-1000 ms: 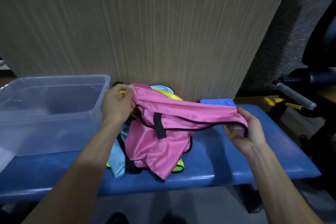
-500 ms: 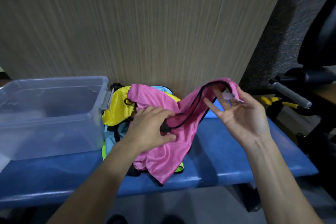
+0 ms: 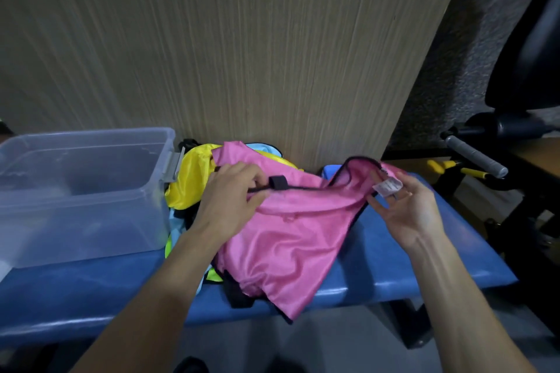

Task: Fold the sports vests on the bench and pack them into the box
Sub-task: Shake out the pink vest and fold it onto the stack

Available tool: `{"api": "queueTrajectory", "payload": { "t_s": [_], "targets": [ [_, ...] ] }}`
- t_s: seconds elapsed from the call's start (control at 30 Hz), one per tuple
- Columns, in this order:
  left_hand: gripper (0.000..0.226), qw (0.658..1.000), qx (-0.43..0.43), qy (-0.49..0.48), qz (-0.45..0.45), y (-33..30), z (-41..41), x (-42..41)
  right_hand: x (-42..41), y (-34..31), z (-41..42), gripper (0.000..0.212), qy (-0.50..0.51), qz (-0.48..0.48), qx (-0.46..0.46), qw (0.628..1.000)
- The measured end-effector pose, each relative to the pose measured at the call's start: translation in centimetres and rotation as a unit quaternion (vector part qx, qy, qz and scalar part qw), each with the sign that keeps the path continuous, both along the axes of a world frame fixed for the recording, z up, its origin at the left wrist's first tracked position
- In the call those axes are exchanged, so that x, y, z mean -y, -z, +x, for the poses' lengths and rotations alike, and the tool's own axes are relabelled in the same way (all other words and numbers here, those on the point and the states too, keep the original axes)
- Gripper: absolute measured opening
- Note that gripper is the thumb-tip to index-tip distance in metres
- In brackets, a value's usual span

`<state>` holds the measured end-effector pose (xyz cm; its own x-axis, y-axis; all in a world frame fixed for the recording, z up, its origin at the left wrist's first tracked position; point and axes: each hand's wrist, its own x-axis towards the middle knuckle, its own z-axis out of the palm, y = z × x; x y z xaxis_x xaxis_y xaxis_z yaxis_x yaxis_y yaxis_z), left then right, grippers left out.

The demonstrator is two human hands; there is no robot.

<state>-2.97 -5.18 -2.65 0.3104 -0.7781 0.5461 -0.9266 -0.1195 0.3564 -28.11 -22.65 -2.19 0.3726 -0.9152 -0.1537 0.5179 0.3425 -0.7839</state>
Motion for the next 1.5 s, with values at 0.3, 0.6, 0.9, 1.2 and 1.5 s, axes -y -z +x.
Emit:
{"api": "queueTrajectory", "payload": {
  "t_s": [0.3,0.6,0.9,1.2,1.5],
  "targets": [
    [0.028,0.997,-0.054,-0.053,0.033,-0.2,0.8,0.5,0.2,-0.9,-1.8,0.011,0.046,-0.02,0.021,0.999],
    [0.027,0.976,0.126,-0.108,0.143,0.4,0.0,1.6,2.5,0.3,-5.9,0.029,0.148,0.005,0.036,0.988],
    [0.017,0.974,-0.149,0.173,-0.013,-3.7,-4.4,2.9,-1.7,0.4,-2.5,0.084,0.004,-0.296,-0.343,0.891],
    [0.045,0.95,-0.212,0.221,0.06,-2.9,-5.0,3.2,-3.7,0.6,1.0,0.03,-0.105,-0.369,-0.312,0.869],
    [0.014,0.9,-0.265,0.142,0.315,1.4,-3.1,2.3,-1.5,-2.8,0.5,0.037,-0.029,-0.193,-0.179,0.964]
  ]
}}
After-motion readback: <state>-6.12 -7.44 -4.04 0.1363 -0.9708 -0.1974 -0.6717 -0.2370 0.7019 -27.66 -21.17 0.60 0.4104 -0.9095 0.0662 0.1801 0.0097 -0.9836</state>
